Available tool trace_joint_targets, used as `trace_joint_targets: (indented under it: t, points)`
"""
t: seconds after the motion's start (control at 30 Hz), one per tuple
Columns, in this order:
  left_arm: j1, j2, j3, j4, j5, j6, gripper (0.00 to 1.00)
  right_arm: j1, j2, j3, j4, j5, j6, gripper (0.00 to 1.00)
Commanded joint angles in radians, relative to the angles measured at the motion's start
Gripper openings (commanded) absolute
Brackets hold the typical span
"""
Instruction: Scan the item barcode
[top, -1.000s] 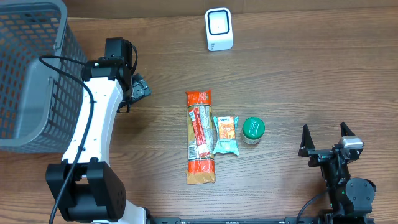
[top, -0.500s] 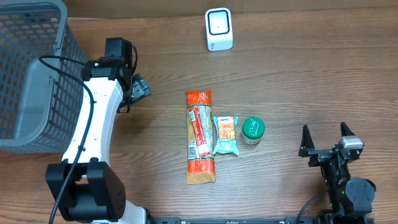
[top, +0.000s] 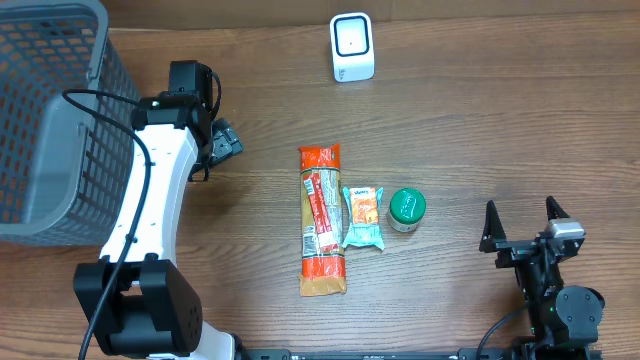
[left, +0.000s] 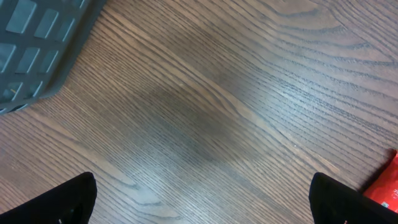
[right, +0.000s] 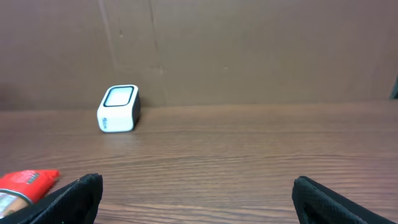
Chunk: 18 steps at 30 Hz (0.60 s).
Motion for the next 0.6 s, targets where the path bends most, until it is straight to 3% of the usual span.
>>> trace_joint_targets:
  t: [0.0, 0.13, 0.57]
  points:
    - [-0.003, -0.019, 0.015, -0.002, -0.013, 0.011, 1.0, -0.003, -0.008, -0.011, 0.009, -0.011, 0.153, 1.0]
    - [-0.003, -0.019, 0.015, -0.002, -0.013, 0.011, 1.0, -0.003, -0.008, -0.01, 0.007, -0.03, 0.262, 1.0]
    - [-0.003, -0.019, 0.015, -0.002, -0.013, 0.011, 1.0, -0.003, -0.008, 0.024, -0.003, -0.141, 0.262, 1.0]
